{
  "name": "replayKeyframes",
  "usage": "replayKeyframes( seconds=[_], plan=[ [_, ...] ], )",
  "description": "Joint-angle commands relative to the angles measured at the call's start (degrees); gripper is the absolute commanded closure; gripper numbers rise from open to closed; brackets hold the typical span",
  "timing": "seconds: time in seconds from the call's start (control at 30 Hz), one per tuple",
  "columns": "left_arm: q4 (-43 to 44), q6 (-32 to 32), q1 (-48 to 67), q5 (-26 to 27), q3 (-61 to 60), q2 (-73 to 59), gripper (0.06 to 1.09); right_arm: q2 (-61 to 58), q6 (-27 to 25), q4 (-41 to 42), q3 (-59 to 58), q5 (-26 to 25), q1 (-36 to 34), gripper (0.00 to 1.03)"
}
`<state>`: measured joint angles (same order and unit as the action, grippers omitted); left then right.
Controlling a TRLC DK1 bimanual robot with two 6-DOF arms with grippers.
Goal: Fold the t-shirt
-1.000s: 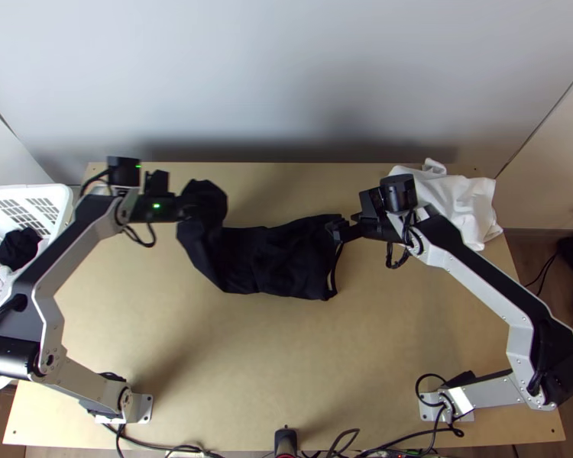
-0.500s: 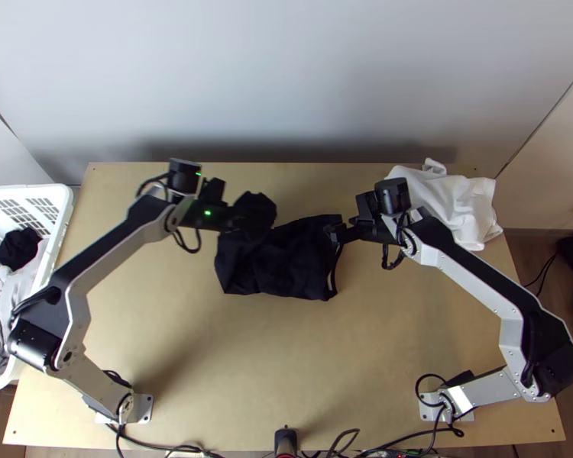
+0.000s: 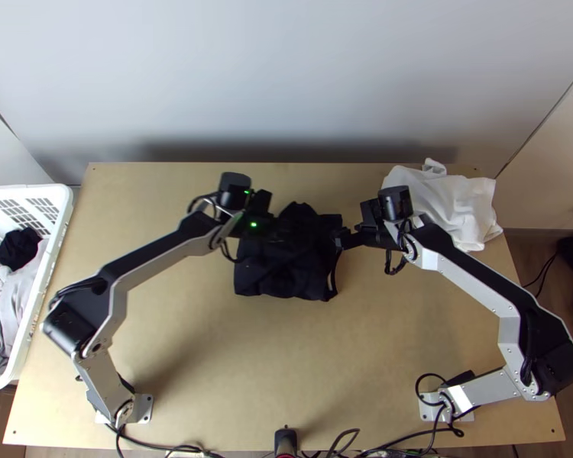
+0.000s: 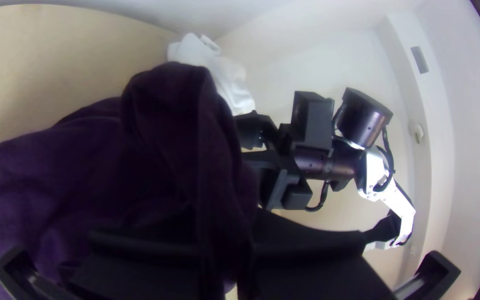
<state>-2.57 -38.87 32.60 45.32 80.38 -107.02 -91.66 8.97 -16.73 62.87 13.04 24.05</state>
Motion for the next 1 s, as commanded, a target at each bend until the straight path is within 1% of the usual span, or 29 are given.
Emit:
replayKeyframes(
  seconds=[0.0,0.17,0.4,0.67,0.7,0.8,0.87,0.9,0.93,0.97],
  plan=[
    [7.6,-4.2,4.5,-0.8,2.3,-5.9,1.05,0.3,-0.3,0.3,-1.6,-0.3,-2.5,0.05],
    [10.6,-6.0,6.9,-2.3,5.0,-11.5,1.05,1.0,-0.8,0.3,-2.0,-0.2,-7.0,0.05],
    [11.7,-6.7,10.0,-4.0,9.9,-18.3,1.05,4.9,-1.1,0.3,-4.4,-0.2,-12.7,0.05],
    [12.9,-6.4,12.4,-9.0,13.4,-23.1,1.05,6.2,-1.1,1.3,-6.0,-0.2,-13.7,0.05],
    [13.8,-6.5,12.6,-9.5,13.4,-23.2,1.03,6.2,-1.1,1.5,-6.0,-0.2,-13.7,0.05],
    [15.1,-6.9,12.9,-9.9,13.4,-23.3,0.78,6.2,-0.9,2.1,-5.9,-0.2,-13.7,0.05],
    [15.3,-6.9,12.9,-9.8,13.4,-23.3,0.66,6.2,-0.8,2.3,-6.0,-0.2,-13.7,0.05],
    [15.3,-7.0,12.8,-9.8,13.4,-23.2,0.58,6.2,-0.7,2.4,-6.0,-0.2,-13.7,0.05],
    [15.3,-7.3,12.8,-9.8,13.4,-23.2,0.45,6.2,-0.7,2.4,-6.0,-0.2,-13.7,0.05],
    [15.2,-7.4,12.8,-9.5,13.4,-23.2,0.27,6.2,-0.6,2.4,-6.1,-0.2,-13.7,0.05]
  ],
)
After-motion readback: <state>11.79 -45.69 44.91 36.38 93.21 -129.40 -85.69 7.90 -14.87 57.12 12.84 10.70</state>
